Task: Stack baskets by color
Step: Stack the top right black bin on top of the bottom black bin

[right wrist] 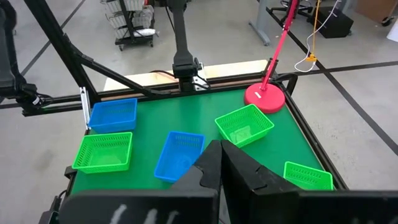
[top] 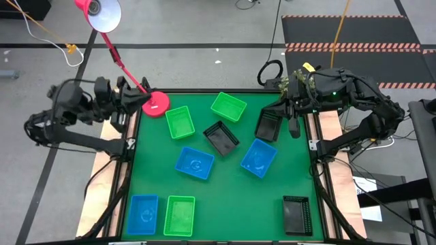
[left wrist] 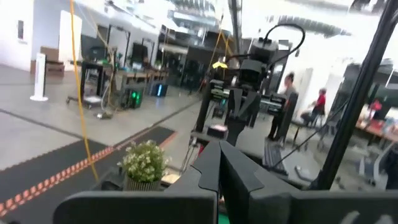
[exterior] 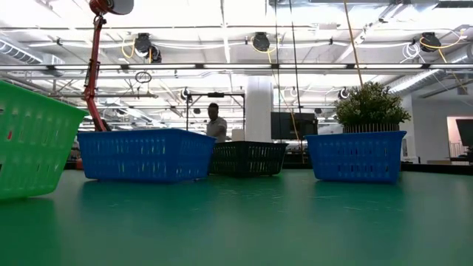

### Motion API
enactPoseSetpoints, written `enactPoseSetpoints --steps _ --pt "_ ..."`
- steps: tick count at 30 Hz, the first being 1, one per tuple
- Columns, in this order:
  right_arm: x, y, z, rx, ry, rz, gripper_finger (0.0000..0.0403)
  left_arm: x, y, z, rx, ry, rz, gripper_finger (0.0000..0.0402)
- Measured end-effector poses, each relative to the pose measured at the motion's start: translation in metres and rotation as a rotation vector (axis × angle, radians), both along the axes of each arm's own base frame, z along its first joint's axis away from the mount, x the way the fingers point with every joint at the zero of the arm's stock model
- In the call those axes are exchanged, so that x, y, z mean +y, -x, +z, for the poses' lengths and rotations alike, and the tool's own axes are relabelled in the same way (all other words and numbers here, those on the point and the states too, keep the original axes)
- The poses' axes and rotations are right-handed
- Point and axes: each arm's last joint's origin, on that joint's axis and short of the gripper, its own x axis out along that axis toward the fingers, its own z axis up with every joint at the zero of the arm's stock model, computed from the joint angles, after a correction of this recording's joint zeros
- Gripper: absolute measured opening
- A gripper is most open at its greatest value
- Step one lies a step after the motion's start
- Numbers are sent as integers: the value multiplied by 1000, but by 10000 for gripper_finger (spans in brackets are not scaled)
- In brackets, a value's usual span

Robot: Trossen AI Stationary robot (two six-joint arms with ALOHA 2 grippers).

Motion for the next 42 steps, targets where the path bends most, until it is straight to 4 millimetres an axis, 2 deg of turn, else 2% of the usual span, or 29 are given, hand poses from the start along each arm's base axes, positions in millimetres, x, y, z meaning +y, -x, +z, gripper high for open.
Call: enactPoseSetpoints --steps 6,13,19,27,35,42 --pt "0 0 0 0 0 0 0 0 -26 40 148 -5 0 5" --pt "0 0 0 0 0 0 0 -1 -61 60 267 -13 -9 5" --pt "0 0 0 0 0 0 0 -2 -84 52 339 19 -8 5" --pt "0 -1 0 -7 -75 -37 0 -2 -96 42 384 150 4 5" --pt "-3 -11 5 -106 -325 -182 0 -5 -98 37 419 184 -6 5" --pt "-14 -25 -1 -114 -441 -316 0 -13 -98 37 430 143 -45 5"
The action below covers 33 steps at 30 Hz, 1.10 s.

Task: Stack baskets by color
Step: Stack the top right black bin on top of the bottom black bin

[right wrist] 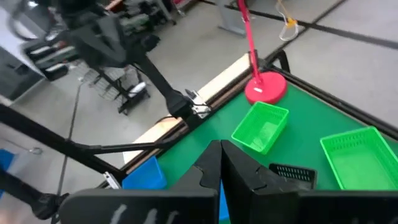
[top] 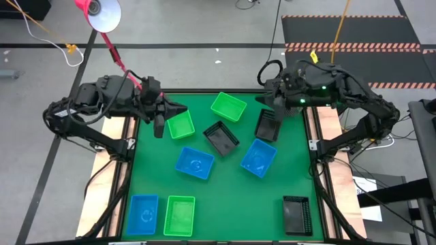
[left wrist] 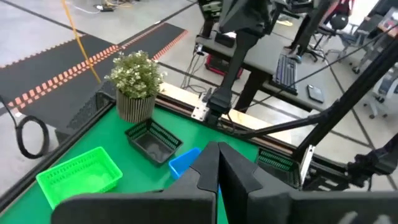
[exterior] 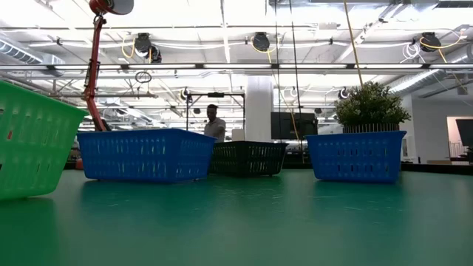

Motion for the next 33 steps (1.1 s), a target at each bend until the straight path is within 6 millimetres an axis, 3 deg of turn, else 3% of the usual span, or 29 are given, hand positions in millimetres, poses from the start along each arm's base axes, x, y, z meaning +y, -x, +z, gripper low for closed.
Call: enactPoseSetpoints --steps 6,14,23,33 --pt "-13 -18 -10 51 11 -35 0 0 0 0 3 -20 -8 5" --pt "-53 -25 -23 134 -9 -67 0 0 -1 -5 50 -20 -2 5" --pt "-106 -18 -52 418 105 5 0 12 -4 -14 143 -53 98 5" --pt "-163 -20 -95 758 330 257 0 37 -24 -28 229 -63 233 5"
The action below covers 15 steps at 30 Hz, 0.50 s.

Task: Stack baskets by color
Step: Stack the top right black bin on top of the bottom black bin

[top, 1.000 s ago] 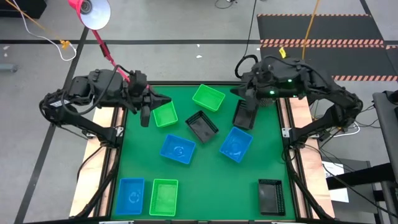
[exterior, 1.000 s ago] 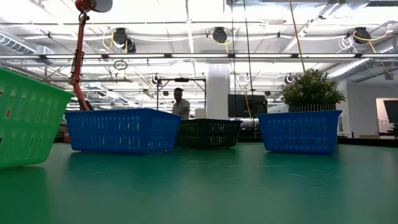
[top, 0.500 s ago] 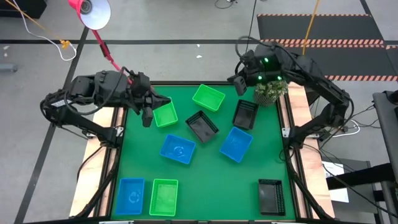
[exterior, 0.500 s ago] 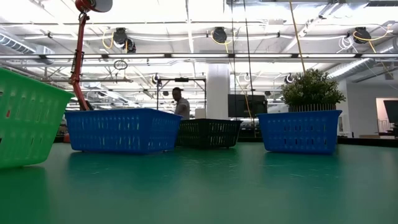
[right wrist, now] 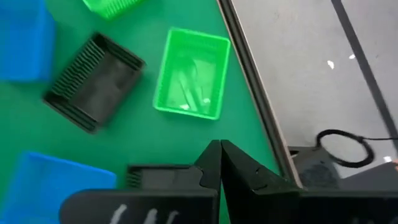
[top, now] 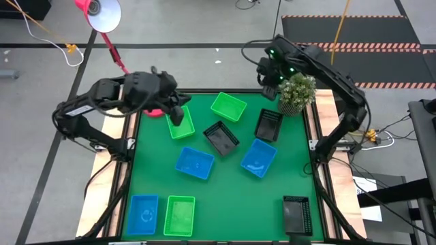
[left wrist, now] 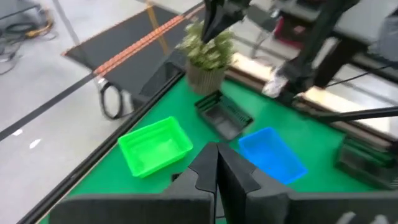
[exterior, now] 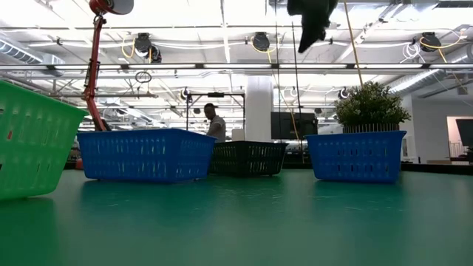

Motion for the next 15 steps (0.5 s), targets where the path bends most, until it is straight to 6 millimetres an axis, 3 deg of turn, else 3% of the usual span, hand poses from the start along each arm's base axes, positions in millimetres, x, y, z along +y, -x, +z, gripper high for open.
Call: enactPoseSetpoints --steps 9,15 --pt "-46 -8 -46 171 -23 137 1 18 -18 -16 81 17 73 5" --pt "-52 -5 -93 256 -131 155 41 20 -24 -19 84 38 89 5"
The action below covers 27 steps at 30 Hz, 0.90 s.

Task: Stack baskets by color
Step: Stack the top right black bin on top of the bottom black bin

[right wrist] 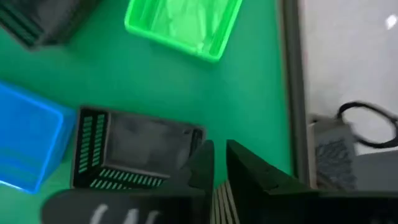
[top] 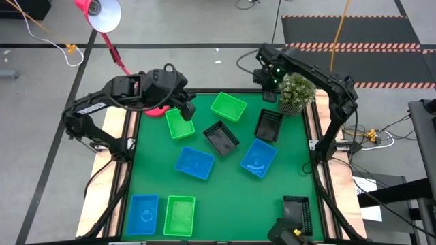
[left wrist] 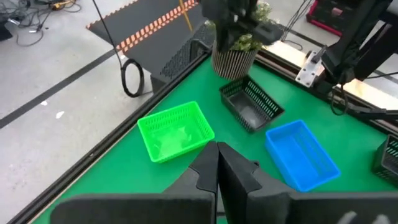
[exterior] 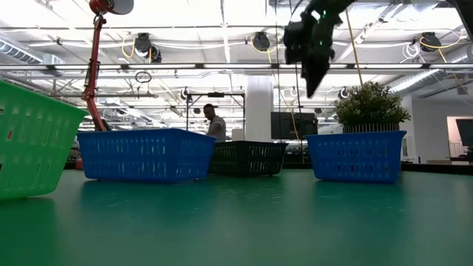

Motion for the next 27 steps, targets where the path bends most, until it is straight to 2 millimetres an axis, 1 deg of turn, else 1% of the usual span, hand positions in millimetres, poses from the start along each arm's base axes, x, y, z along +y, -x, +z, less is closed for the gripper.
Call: enactPoseSetpoints --steps 3,6,9,15,27 --pt "4 4 -25 33 -27 11 72 -1 0 1 -4 -1 -2 5" --pt "8 8 -48 35 -17 29 100 -1 1 1 -2 -3 -4 5" --pt "11 11 -65 55 11 26 123 -1 2 1 -1 -10 -9 5" --pt "12 14 -80 72 26 49 150 -1 1 1 1 -14 -15 6" --pt "17 19 -107 92 5 45 153 -1 1 1 -11 3 -1 6"
